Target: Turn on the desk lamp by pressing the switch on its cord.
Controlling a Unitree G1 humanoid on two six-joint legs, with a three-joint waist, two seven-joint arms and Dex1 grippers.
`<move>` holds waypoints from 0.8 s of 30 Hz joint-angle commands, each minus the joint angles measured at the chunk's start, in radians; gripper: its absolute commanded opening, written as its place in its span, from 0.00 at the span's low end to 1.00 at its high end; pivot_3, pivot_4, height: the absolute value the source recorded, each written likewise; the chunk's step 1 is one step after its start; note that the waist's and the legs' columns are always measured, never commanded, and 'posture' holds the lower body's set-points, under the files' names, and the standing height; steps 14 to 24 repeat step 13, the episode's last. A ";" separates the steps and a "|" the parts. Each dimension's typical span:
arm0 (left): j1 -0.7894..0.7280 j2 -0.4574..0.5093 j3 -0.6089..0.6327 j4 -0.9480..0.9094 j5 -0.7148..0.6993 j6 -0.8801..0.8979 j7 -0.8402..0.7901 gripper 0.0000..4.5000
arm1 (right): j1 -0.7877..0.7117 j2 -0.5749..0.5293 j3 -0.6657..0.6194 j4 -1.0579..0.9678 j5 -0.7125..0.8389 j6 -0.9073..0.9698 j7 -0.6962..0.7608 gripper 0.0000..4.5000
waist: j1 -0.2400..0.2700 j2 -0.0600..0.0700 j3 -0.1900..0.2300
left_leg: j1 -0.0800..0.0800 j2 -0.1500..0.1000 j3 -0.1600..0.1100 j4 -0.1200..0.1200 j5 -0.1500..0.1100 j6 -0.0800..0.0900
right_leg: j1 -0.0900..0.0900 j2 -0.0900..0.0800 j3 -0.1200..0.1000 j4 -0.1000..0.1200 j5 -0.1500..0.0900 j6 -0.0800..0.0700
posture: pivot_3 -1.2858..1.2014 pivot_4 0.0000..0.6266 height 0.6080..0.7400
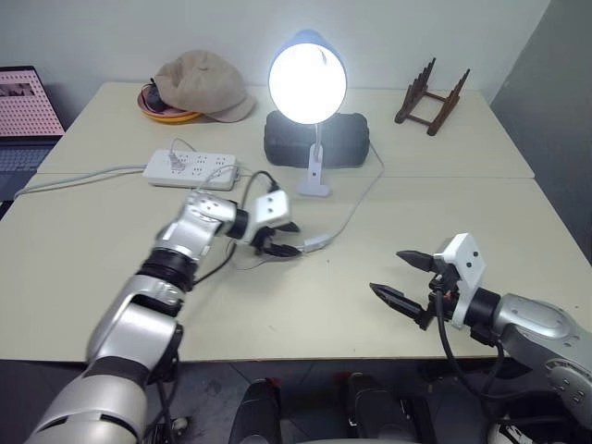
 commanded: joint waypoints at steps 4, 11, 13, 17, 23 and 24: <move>0.150 0.169 0.190 -0.351 -0.134 0.258 -0.034 0.95 | -0.019 -0.065 -0.083 0.037 0.006 -0.005 0.148 1.00 | 0.002 0.000 0.000 | 0.001 0.000 0.000 0.000 0.000 0.000 | 0.001 0.000 0.000 0.000 0.000 0.000 | 0.52 0.24 1.00; 0.353 0.288 0.303 -0.592 -0.176 0.392 0.032 0.99 | -0.102 -0.105 -0.073 0.172 -0.044 -0.038 0.298 1.00 | 0.002 0.000 0.000 | 0.002 0.001 0.000 0.001 0.000 0.000 | 0.001 0.000 -0.001 0.002 -0.001 -0.002 | 0.52 0.24 1.00; 0.365 0.293 0.307 -0.607 -0.169 0.392 0.048 0.99 | -0.116 -0.096 -0.067 0.189 -0.058 -0.040 0.313 1.00 | 0.009 0.000 0.000 | 0.002 0.000 -0.001 0.002 0.000 0.000 | 0.002 0.000 -0.001 0.002 -0.003 -0.006 | 0.52 0.24 1.00; 0.365 0.293 0.307 -0.607 -0.169 0.392 0.048 0.99 | -0.116 -0.096 -0.067 0.189 -0.058 -0.040 0.313 1.00 | 0.009 0.000 0.000 | 0.002 0.000 -0.001 0.002 0.000 0.000 | 0.002 0.000 -0.001 0.002 -0.003 -0.006 | 0.52 0.24 1.00; 0.365 0.293 0.307 -0.607 -0.169 0.392 0.048 0.99 | -0.116 -0.096 -0.067 0.189 -0.058 -0.040 0.313 1.00 | 0.009 0.000 0.000 | 0.002 0.000 -0.001 0.002 0.000 0.000 | 0.002 0.000 -0.001 0.002 -0.003 -0.006 | 0.52 0.24 1.00; 0.365 0.293 0.307 -0.607 -0.169 0.392 0.048 0.99 | -0.116 -0.096 -0.067 0.189 -0.058 -0.040 0.313 1.00 | 0.009 0.000 0.000 | 0.002 0.000 -0.001 0.002 0.000 0.000 | 0.002 0.000 -0.001 0.002 -0.003 -0.006 | 0.52 0.24 1.00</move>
